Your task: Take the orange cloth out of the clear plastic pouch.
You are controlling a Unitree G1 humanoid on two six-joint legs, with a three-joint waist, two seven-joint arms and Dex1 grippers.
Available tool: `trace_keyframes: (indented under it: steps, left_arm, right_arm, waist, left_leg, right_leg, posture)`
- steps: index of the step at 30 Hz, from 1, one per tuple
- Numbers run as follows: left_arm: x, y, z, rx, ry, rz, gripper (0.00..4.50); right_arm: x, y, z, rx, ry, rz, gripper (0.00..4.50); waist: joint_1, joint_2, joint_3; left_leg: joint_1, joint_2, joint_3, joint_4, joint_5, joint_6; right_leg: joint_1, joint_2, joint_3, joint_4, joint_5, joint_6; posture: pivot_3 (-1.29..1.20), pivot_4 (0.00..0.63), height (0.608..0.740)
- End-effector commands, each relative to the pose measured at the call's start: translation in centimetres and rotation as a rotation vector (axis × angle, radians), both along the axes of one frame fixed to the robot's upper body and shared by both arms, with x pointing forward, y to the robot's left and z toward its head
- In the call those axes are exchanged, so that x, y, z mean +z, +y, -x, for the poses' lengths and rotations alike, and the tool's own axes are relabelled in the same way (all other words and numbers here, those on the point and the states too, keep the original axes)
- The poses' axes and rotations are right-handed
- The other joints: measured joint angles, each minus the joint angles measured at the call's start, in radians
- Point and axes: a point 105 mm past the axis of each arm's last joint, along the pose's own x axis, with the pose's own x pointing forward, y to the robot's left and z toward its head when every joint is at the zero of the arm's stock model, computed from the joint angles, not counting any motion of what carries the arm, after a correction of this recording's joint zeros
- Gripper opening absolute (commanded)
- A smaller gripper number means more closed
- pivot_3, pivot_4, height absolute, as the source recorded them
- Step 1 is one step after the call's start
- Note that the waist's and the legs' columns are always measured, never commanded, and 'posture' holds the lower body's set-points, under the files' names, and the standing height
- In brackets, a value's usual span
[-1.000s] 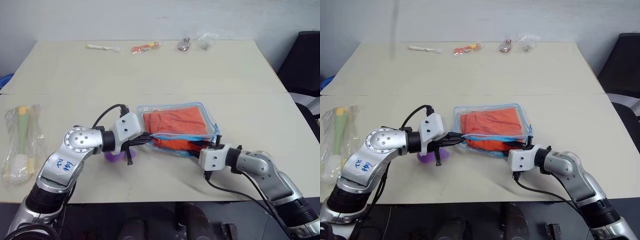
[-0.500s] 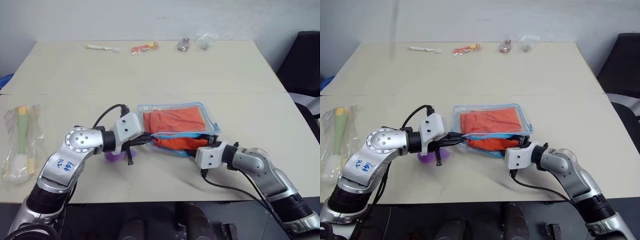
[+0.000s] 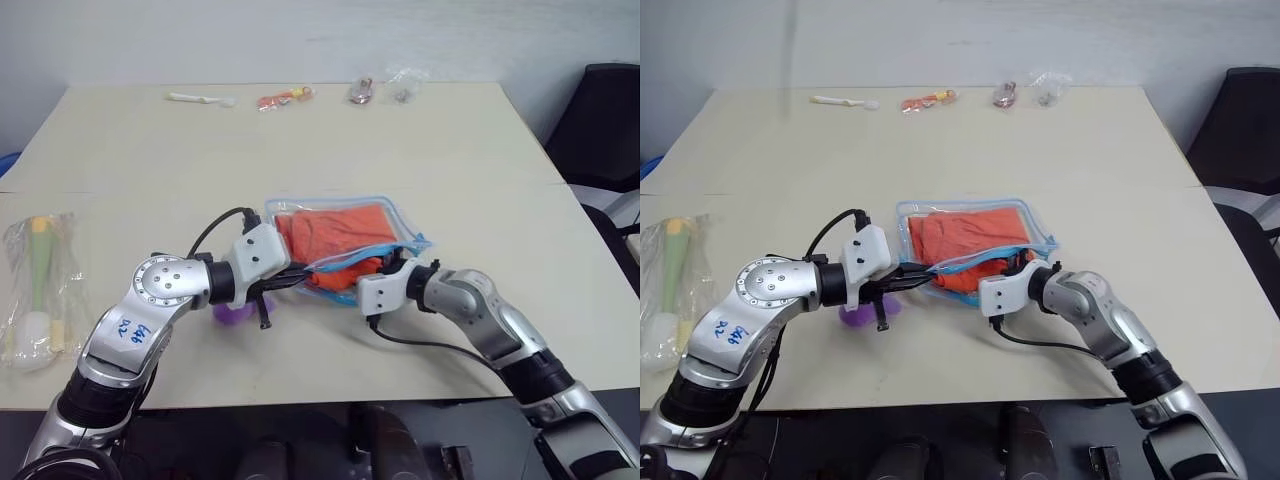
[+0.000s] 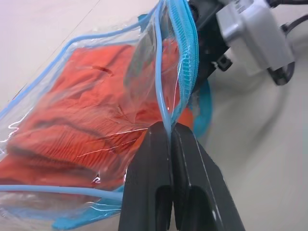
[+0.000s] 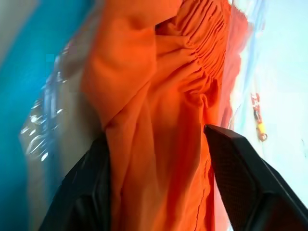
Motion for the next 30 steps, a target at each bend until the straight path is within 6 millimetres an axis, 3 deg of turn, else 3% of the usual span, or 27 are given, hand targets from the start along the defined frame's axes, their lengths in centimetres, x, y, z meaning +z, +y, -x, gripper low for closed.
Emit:
trace_keyframes:
  steps: [1,8,15,26,30]
  left_arm:
    - [1.1,-0.7,0.6,-0.039,-0.047,0.006,0.00]
    - [1.0,-0.5,0.3,-0.029,-0.047,0.003,0.00]
    - [1.0,-0.5,-0.3,0.000,-0.053,0.005,0.00]
    - [-0.4,0.2,-3.1,0.143,-0.095,-0.066,0.00]
    - [-0.9,0.2,-4.0,0.180,-0.103,-0.072,0.00]
  right_arm:
    - [-3.6,-0.8,0.1,-0.048,0.132,0.055,2.40]
    - [-3.5,-0.8,0.6,-0.044,0.161,0.032,0.04]
    - [-3.1,-0.6,1.5,-0.023,0.224,-0.026,0.04]
    - [3.0,-0.9,7.0,0.234,0.481,-0.260,0.04]
    - [4.2,-1.4,9.2,0.321,0.539,-0.258,0.04]
  waist:
    - [-0.001,0.000,0.000]
    - [0.000,-0.001,-0.001]
    - [0.008,-0.001,-0.001]
    - [0.012,-0.001,-0.001]
    - [0.014,-0.001,-0.001]
  left_leg:
    - [0.000,0.000,0.000,0.000,0.000,0.000]
    - [0.000,0.000,0.000,0.000,0.000,0.000]
    - [0.000,0.000,-0.001,0.000,0.000,0.000]
    - [-0.001,-0.001,-0.002,0.000,0.000,0.000]
    - [-0.001,-0.001,-0.003,0.000,0.000,0.000]
  right_leg:
    - [0.000,0.000,0.000,0.000,0.000,0.000]
    - [0.000,0.000,0.000,0.000,0.000,0.000]
    - [0.000,0.000,0.000,0.000,0.000,0.000]
    - [0.000,0.000,-0.002,-0.002,0.000,0.000]
    - [0.000,0.000,-0.002,-0.002,0.000,0.000]
  posture:
    - [0.00,0.150,0.740]
    - [0.00,0.150,0.740]
    - [0.00,0.150,0.740]
    - [0.00,0.150,0.740]
    - [0.00,0.150,0.740]
